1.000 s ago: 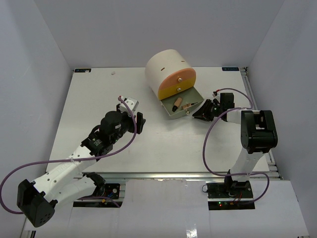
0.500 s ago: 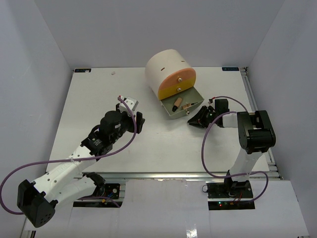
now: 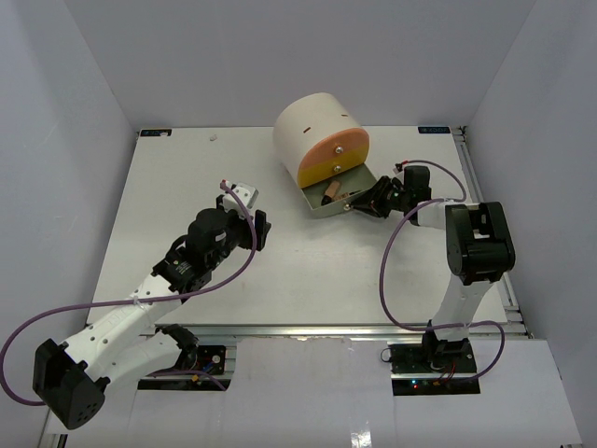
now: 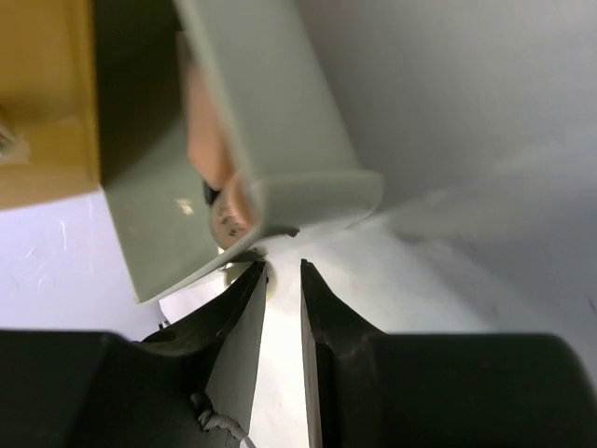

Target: Organize the makeup

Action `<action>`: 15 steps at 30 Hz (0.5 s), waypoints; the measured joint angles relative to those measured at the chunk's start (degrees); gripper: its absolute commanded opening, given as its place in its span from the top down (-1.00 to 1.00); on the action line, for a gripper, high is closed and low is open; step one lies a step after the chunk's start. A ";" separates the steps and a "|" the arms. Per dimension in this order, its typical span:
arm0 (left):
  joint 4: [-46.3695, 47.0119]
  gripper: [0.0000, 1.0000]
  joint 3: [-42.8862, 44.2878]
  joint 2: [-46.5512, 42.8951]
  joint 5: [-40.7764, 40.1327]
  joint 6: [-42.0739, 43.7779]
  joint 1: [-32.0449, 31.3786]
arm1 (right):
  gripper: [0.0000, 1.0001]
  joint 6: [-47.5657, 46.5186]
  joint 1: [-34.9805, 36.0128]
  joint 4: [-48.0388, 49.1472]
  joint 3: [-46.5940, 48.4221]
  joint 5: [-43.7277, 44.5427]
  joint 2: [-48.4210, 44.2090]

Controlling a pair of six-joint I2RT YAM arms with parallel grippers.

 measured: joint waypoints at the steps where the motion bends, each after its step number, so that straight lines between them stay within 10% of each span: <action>1: 0.02 -0.52 0.00 0.00 0.00 0.00 0.08 | 0.45 0.20 0.16 0.15 1.22 0.07 0.41; 15: 0.39 -0.52 -0.02 0.00 0.04 0.02 0.70 | 0.44 -0.14 2.71 0.30 18.37 0.46 12.44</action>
